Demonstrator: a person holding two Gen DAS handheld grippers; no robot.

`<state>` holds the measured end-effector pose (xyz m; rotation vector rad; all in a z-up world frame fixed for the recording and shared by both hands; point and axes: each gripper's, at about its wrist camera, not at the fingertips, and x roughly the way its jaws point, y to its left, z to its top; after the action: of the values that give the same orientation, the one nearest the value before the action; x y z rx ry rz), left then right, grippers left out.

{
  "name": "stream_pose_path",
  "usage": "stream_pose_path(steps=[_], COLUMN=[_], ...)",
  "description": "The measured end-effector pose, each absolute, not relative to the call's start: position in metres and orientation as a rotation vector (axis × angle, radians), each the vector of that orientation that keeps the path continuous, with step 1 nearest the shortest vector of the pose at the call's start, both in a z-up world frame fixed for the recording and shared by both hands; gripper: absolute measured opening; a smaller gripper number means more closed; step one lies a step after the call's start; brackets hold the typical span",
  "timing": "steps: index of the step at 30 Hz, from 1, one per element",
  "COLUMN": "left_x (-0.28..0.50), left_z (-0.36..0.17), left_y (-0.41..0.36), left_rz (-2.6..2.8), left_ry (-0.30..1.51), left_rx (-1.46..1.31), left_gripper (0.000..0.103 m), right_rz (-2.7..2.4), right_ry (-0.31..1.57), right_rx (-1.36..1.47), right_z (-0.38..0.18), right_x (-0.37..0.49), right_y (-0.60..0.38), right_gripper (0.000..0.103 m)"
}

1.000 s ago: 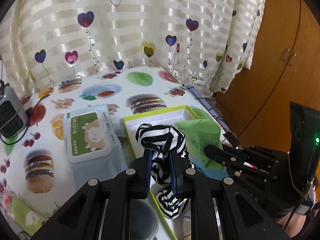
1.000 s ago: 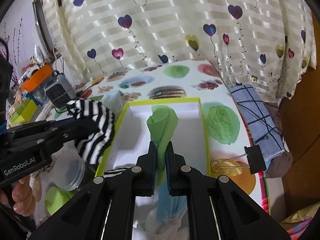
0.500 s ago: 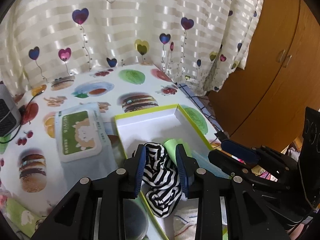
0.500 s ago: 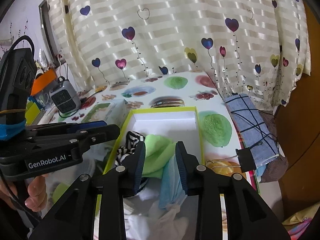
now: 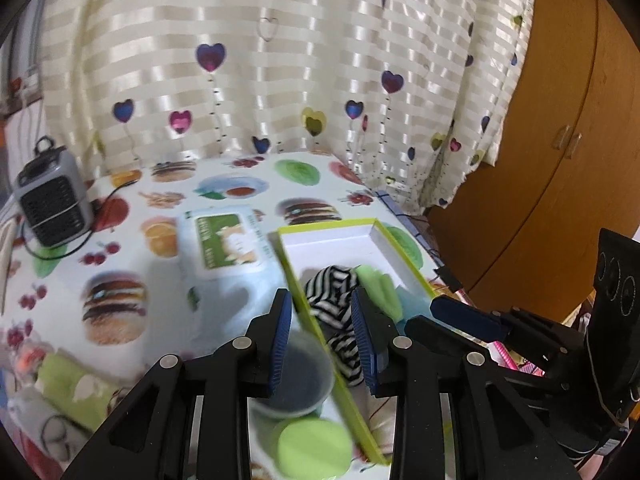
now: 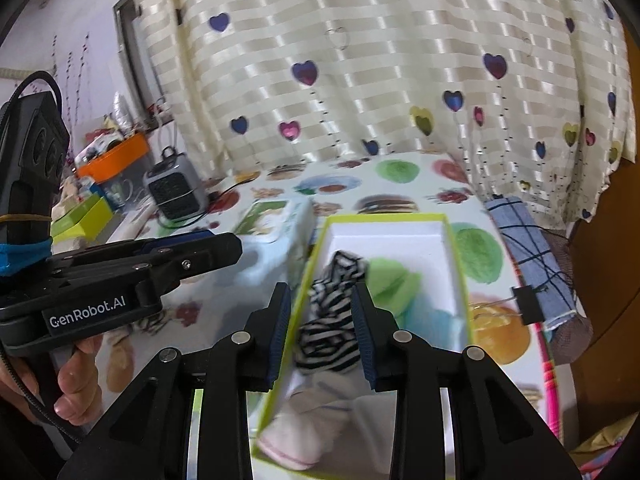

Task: Organize soft objects
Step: 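Move both open tools back over the pile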

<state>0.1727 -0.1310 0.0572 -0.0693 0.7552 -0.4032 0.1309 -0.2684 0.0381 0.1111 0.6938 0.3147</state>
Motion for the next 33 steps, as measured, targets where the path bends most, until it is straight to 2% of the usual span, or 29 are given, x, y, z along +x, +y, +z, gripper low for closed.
stream_pose_path(steps=[5, 7, 8, 9, 31, 33], left_x=[0.156, 0.147, 0.144, 0.14, 0.099, 0.096], left_z=[0.058, 0.059, 0.059, 0.058, 0.037, 0.037], left_y=[-0.109, -0.097, -0.091, -0.086, 0.022, 0.03], left_rz=[-0.364, -0.335, -0.322, -0.307, -0.008, 0.021], left_ry=[0.733, 0.718, 0.713, 0.709, 0.699, 0.69], left_rx=[-0.088, -0.09, -0.091, -0.093, -0.172, -0.172], left_gripper=[0.029, 0.029, 0.029, 0.029, 0.03, 0.036], right_rz=[0.363, 0.383, 0.397, 0.412, 0.634, 0.647], right_ry=[0.674, 0.668, 0.666, 0.664, 0.68, 0.685], right_rx=[0.104, 0.099, 0.096, 0.092, -0.019, -0.032], right_z=[0.042, 0.044, 0.044, 0.044, 0.04, 0.039], right_x=[0.119, 0.115, 0.114, 0.112, 0.11, 0.112], right_y=[-0.25, -0.242, -0.238, -0.232, -0.131, -0.123], right_gripper=[0.033, 0.037, 0.045, 0.048, 0.048, 0.048])
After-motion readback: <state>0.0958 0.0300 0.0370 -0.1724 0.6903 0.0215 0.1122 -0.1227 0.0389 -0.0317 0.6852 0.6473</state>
